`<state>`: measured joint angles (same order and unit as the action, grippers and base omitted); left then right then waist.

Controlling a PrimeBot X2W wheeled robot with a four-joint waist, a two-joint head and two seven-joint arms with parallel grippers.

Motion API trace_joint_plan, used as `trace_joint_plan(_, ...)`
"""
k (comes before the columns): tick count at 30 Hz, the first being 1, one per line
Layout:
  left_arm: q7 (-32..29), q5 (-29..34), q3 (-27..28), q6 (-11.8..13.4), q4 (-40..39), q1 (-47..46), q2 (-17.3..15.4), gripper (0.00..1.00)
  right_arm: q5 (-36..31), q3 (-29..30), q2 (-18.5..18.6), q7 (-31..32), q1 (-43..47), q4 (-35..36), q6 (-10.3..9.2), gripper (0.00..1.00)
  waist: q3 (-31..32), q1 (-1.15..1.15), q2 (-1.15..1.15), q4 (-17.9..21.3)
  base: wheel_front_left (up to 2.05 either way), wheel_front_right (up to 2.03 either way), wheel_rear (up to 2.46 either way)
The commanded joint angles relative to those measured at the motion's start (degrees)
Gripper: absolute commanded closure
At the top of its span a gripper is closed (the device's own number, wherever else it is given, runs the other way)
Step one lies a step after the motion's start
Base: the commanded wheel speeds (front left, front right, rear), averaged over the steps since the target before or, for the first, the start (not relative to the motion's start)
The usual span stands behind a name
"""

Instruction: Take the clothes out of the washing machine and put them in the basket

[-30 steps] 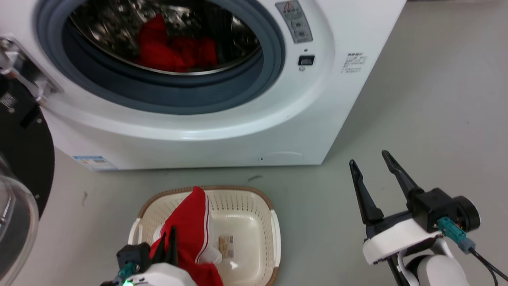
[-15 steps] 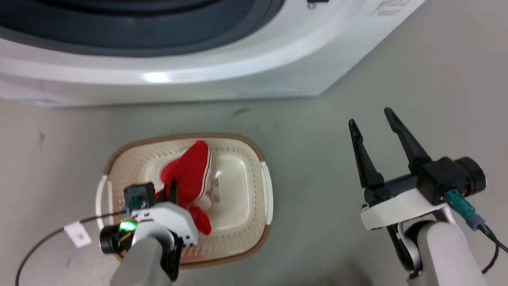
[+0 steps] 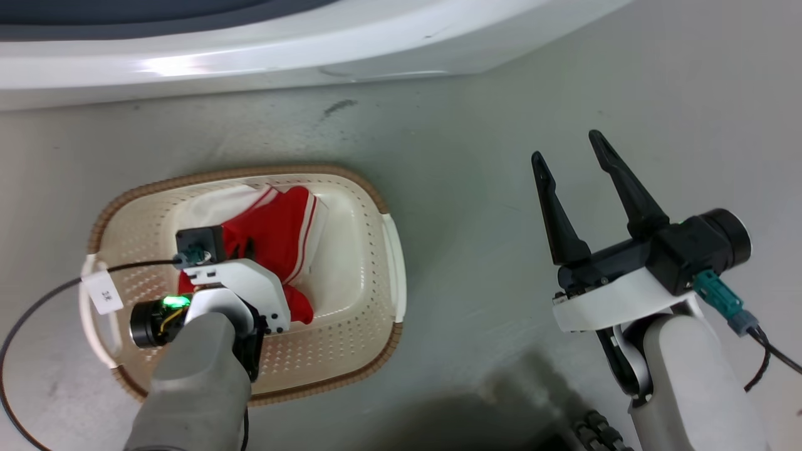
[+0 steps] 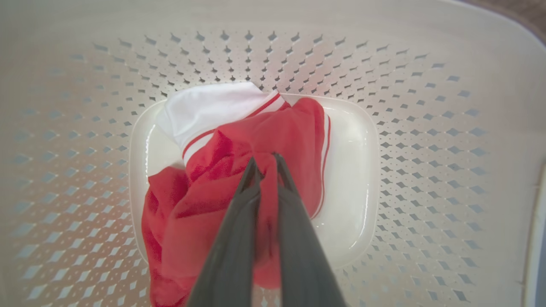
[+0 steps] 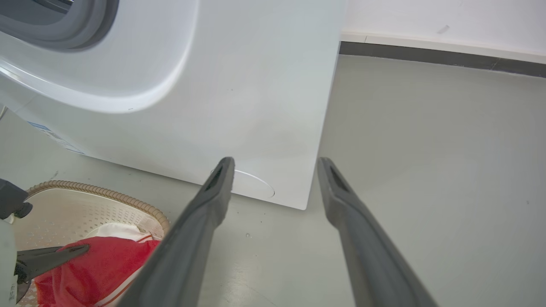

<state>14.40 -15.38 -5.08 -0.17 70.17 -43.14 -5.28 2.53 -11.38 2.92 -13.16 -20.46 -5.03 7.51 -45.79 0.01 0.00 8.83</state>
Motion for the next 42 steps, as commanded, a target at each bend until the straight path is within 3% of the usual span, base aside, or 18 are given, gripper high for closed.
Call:
trace_joint_plan(1, -0.2, -0.4, 0.3, 0.4, 0.7, -1.0, -0.6, 1.00, 0.6, -0.2, -0.1, -0.5, -1.3, -0.3, -0.04, 0.00, -1.2, -0.01, 0.00, 1.3, 0.00, 0.00, 0.00)
trace_joint_plan(5, -0.9, -1.1, 0.8, 0.7, 2.0, -1.1, -1.2, 1.00, 1.2, -0.4, -0.1, -1.0, -1.9, -1.3, -0.04, 0.00, -1.1, -0.01, 0.00, 2.1, 0.00, 0.00, 0.00)
trace_joint_plan(7, -0.8, -1.5, 0.9, 0.9, 2.5, -0.7, -1.3, 0.56, 1.6, -0.4, -0.1, -1.3, -2.0, -2.1, -0.04, 0.00, -0.4, -0.01, 0.00, 2.5, 0.00, 0.00, 0.00)
trace_joint_plan(8, -0.5, -1.4, 0.9, 1.0, 2.6, -0.2, -1.5, 0.15, 1.8, -0.2, -0.1, -1.5, -2.0, -2.5, -0.04, 0.00, 0.3, -0.01, 0.00, 2.6, 0.00, 0.00, 0.00)
trace_joint_plan(9, -0.4, -1.5, 0.9, 0.9, 2.7, 0.4, -1.6, 0.00, 2.0, 0.0, -0.1, -1.6, -1.8, -3.1, -0.04, 0.00, 1.3, -0.01, 0.00, 2.6, 0.00, 0.00, 0.00)
trace_joint_plan(19, 0.9, -3.1, 1.6, -1.0, 0.9, 8.9, -0.5, 0.00, 1.3, 1.1, -0.1, -2.0, 2.4, -6.4, -0.04, 0.00, 16.5, -0.01, 0.00, 1.3, 0.00, 0.00, 0.00)
trace_joint_plan(29, 0.8, -1.4, 3.2, -0.8, -15.2, 21.0, 1.4, 0.00, -0.4, 3.3, -0.1, -0.9, 7.8, -4.3, -0.04, 0.00, 27.6, -0.01, 0.00, -1.1, 0.00, 0.00, 0.00)
trace_joint_plan(42, 0.8, 2.9, 3.0, 0.1, -37.9, 29.9, 2.4, 0.00, -2.1, 5.1, -0.1, 3.0, 12.9, 1.3, -0.04, 0.00, 34.7, -0.01, 0.00, -3.8, 0.00, 0.00, 0.00)
